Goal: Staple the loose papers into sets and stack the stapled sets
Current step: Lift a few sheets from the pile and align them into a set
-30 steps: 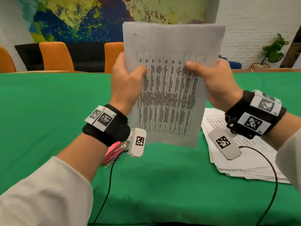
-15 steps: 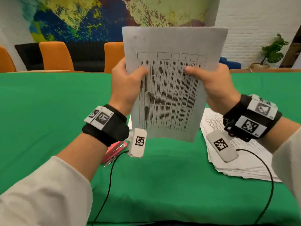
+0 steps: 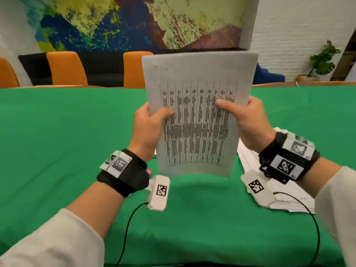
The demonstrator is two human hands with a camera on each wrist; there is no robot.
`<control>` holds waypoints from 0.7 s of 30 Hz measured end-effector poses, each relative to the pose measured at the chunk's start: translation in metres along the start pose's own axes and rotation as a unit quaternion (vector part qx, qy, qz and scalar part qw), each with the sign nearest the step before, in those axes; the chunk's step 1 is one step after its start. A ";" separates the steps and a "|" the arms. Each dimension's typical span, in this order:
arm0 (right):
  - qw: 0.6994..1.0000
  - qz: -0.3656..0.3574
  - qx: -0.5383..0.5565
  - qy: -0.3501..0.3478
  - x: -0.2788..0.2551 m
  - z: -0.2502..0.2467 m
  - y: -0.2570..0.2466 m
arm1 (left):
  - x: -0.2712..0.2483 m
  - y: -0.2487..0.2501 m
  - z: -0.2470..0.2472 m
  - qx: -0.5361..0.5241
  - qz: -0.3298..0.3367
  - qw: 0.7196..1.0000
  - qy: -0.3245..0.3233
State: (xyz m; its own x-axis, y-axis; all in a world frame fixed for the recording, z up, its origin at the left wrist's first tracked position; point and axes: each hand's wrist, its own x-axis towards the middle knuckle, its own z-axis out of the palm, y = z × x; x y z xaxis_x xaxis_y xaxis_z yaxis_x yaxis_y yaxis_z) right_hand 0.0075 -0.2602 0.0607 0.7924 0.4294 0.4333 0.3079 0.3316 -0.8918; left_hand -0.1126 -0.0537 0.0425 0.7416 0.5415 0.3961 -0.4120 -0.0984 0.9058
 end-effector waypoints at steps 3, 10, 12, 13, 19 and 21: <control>0.999 0.035 -0.020 -0.005 -0.014 -0.002 0.025 | -0.018 -0.024 -0.005 0.019 -0.060 0.998 -0.001; 1.000 0.014 -0.006 0.000 -0.004 -0.003 0.010 | -0.009 -0.008 -0.002 0.001 -0.062 0.998 0.010; 1.000 0.024 -0.014 -0.006 -0.006 -0.004 0.017 | -0.014 -0.014 -0.002 0.009 -0.069 0.998 0.009; 0.999 0.033 -0.031 -0.008 -0.010 -0.005 0.025 | -0.018 -0.023 -0.002 0.017 -0.081 0.997 0.010; 0.997 0.053 -0.053 0.012 -0.025 -0.007 0.045 | -0.029 -0.045 -0.003 0.032 -0.117 0.993 0.005; 0.998 0.036 -0.038 0.024 -0.022 -0.006 0.042 | -0.025 -0.040 -0.004 0.027 -0.105 0.994 0.008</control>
State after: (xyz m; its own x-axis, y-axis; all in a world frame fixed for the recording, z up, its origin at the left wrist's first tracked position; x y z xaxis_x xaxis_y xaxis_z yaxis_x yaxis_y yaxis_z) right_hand 0.0065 -0.2611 0.0127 0.8373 0.4095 0.3623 0.2864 0.2360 -0.9286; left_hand -0.1166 -0.0603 -0.0037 0.7998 0.5675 0.1955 -0.2197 -0.0263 0.9752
